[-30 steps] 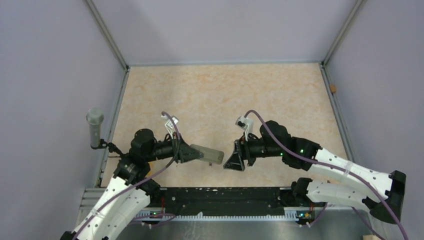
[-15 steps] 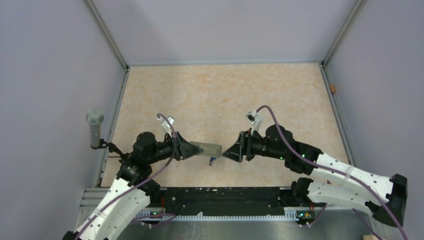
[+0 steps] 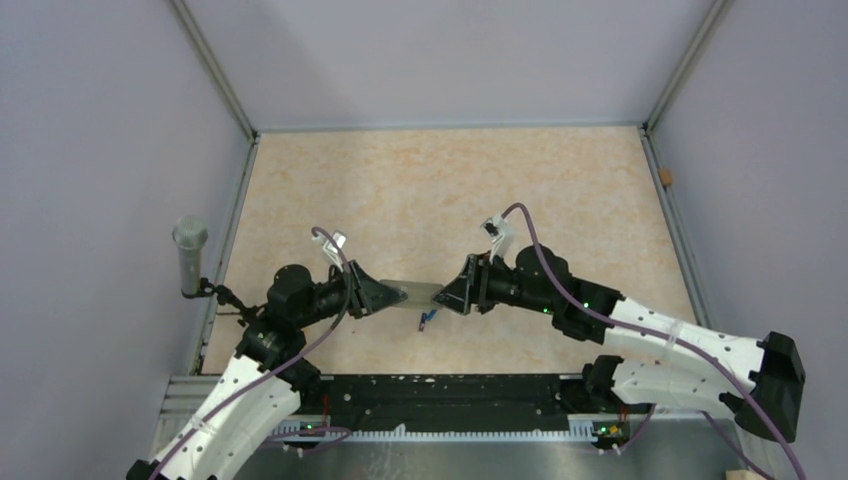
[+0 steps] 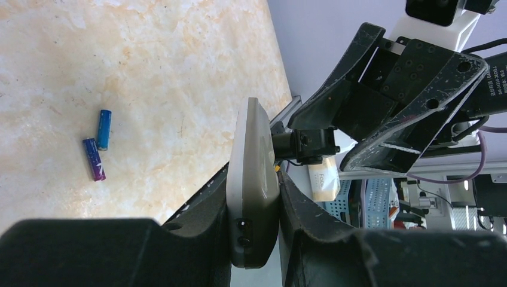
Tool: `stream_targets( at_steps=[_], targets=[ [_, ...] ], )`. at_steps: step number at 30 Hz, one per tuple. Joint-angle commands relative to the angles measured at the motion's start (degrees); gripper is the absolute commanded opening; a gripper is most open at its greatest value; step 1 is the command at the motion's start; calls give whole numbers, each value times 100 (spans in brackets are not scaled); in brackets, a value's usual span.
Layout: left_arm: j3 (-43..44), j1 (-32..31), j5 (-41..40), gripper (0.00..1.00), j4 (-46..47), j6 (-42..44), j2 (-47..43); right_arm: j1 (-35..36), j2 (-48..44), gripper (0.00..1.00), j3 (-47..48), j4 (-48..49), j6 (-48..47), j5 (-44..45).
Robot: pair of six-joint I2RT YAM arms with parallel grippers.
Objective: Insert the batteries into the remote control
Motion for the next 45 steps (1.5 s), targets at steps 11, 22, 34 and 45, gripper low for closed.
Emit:
stream_targets(
  at_steps=[11,22,34,45],
  targets=[
    [-36,11,28,0,510,-119,42,-28,344,54,20,819,296,205],
    [54,17,-51,0,407,-35,36,-30,471,53,40,678,362,217],
    [182,17,-117,0,219,84,31,-20,605,52,-30,603,421,252],
    [192,11,70,0,387,-2,103,-22,827,52,9,570,443,324]
  ],
)
